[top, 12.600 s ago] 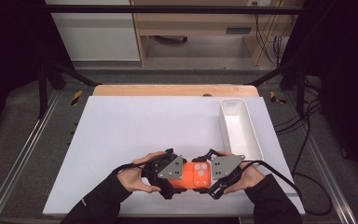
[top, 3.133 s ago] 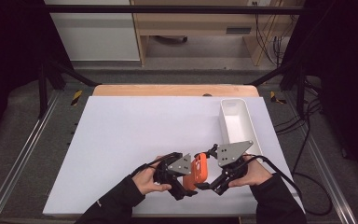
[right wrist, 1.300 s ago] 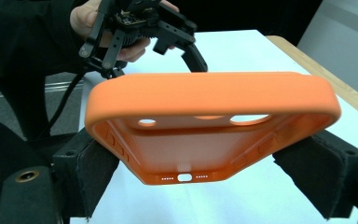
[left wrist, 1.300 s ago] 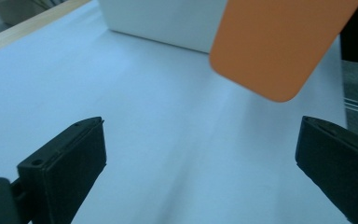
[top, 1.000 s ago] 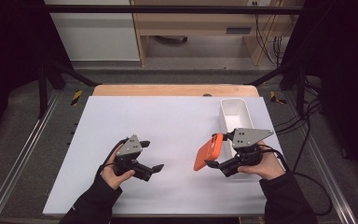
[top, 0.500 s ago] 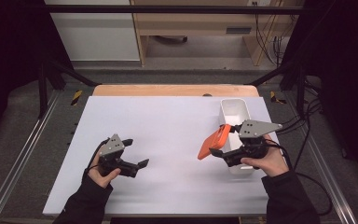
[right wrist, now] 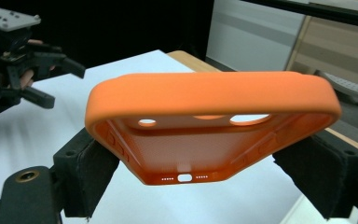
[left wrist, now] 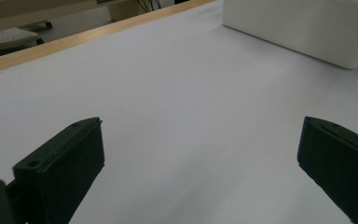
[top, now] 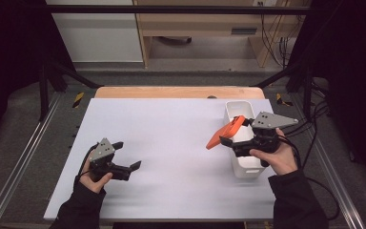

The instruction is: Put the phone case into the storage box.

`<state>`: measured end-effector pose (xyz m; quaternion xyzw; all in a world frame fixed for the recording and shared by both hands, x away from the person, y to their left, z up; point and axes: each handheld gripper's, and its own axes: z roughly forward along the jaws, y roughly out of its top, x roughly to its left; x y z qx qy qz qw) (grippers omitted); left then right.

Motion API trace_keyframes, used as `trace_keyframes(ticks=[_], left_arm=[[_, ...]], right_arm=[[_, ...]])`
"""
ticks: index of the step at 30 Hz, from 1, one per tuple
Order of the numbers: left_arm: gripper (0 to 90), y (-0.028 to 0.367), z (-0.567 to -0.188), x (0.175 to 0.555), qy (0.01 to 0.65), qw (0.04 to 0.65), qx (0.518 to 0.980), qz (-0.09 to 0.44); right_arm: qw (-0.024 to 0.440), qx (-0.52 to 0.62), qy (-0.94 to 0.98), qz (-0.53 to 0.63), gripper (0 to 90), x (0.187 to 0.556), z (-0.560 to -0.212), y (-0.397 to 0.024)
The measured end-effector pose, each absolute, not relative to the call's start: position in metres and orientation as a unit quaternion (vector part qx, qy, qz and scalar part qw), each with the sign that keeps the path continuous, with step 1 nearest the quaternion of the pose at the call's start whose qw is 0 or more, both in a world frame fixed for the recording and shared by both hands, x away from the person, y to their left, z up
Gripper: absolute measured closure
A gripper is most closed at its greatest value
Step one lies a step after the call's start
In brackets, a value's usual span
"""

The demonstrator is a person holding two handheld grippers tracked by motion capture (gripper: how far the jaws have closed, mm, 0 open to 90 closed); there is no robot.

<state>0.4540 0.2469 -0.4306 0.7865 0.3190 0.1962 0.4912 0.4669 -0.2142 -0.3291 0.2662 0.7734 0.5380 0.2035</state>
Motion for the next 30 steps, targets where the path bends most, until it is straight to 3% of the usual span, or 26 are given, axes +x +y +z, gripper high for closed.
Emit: trace_keyframes(ticks=[30], left_arm=[[0.0,0.269,-0.44,0.453,0.349,0.488,0.772,0.213]], right_arm=[[0.256,0.345,0.747,0.508,15.5,0.495,-0.3,-0.213]])
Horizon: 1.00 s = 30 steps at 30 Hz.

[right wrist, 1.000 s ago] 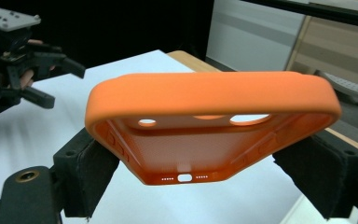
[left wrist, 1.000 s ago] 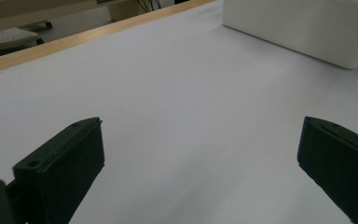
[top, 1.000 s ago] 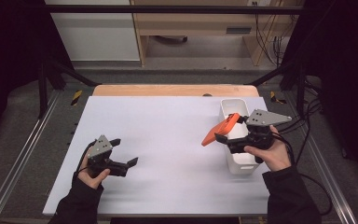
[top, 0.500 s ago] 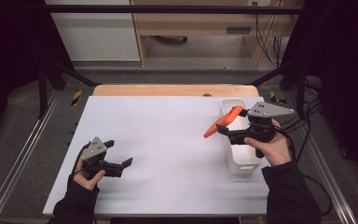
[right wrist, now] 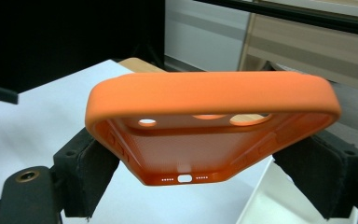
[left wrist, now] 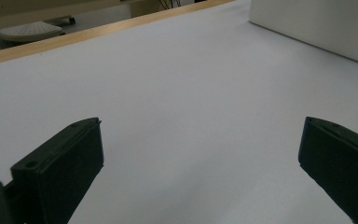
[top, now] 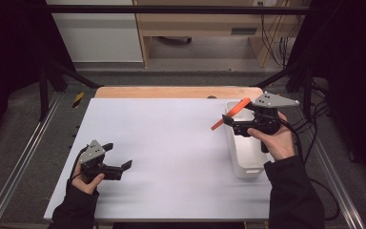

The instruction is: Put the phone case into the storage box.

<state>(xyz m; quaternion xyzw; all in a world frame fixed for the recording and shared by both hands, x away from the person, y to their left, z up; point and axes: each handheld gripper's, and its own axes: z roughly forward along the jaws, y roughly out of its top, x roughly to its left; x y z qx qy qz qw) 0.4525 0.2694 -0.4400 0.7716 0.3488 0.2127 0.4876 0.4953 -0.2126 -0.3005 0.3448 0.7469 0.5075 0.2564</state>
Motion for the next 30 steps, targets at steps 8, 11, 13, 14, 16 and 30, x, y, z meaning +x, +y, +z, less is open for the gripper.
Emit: trace_keyframes(ticks=[8,11,13,14,16,30], left_arm=[[0.0,0.27,-0.441,0.453,0.348,0.487,0.773,0.211],[0.0,0.269,-0.441,0.454,0.347,0.487,0.773,0.21],[0.0,0.269,-0.442,0.454,0.347,0.487,0.774,0.21],[0.0,0.269,-0.442,0.454,0.347,0.486,0.774,0.21],[0.0,0.269,-0.442,0.454,0.346,0.486,0.775,0.21],[0.0,0.269,-0.442,0.454,0.345,0.488,0.775,0.208]], right_arm=[[0.276,0.371,0.738,0.491,15.5,0.506,-0.294,-0.214],[0.286,0.382,0.733,0.485,15.5,0.511,-0.292,-0.215],[0.288,0.39,0.73,0.482,15.5,0.514,-0.291,-0.217],[0.291,0.394,0.728,0.48,15.5,0.516,-0.291,-0.217],[0.295,0.405,0.724,0.474,15.5,0.519,-0.291,-0.218],[0.314,0.448,0.706,0.45,15.5,0.542,-0.287,-0.223]])
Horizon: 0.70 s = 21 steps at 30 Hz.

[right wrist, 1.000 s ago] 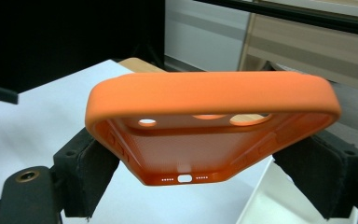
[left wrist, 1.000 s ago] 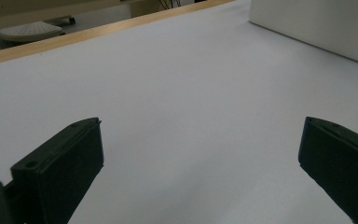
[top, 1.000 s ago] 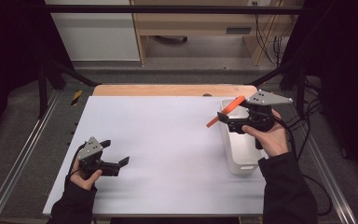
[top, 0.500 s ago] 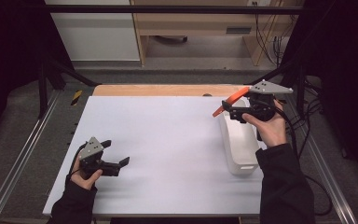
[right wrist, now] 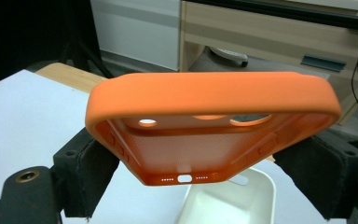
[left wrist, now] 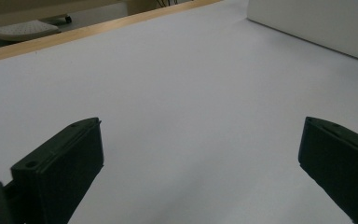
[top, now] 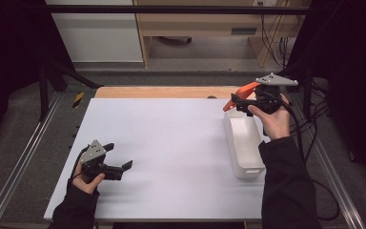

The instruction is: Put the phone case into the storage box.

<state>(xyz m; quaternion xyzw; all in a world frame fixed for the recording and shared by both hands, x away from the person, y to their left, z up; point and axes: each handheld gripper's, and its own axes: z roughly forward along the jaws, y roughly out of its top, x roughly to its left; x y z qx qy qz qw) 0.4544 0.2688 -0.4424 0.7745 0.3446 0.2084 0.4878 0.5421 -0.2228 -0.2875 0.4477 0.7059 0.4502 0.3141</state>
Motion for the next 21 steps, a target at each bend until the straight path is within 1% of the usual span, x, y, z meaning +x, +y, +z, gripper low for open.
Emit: trace_keyframes(ticks=[13,21], left_arm=[[0.0,0.266,-0.444,0.455,0.341,0.484,0.779,0.207],[0.0,0.266,-0.445,0.455,0.339,0.481,0.782,0.208]], right_arm=[[0.325,0.491,0.694,0.415,15.3,0.559,-0.29,-0.225],[0.321,0.514,0.691,0.394,15.3,0.57,-0.295,-0.226]])
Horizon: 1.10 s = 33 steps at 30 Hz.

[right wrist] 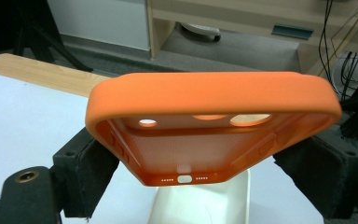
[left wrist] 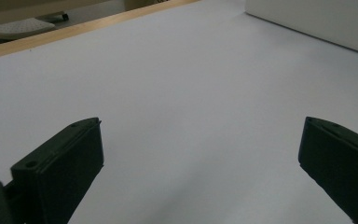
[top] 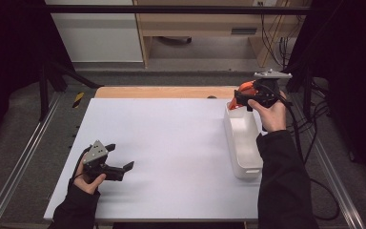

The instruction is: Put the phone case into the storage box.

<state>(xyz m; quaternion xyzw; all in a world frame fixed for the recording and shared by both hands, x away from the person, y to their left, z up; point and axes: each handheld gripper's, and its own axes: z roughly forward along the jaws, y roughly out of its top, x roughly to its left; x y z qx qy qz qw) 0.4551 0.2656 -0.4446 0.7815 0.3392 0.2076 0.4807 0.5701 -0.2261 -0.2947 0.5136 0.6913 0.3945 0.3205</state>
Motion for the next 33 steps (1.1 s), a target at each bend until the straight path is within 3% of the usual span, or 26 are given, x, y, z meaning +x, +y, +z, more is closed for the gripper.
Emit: trace_keyframes(ticks=[33], left_arm=[[0.0,0.262,-0.447,0.456,0.333,0.473,0.79,0.207]], right_arm=[[0.316,0.565,0.682,0.339,15.2,0.602,-0.314,-0.222]])
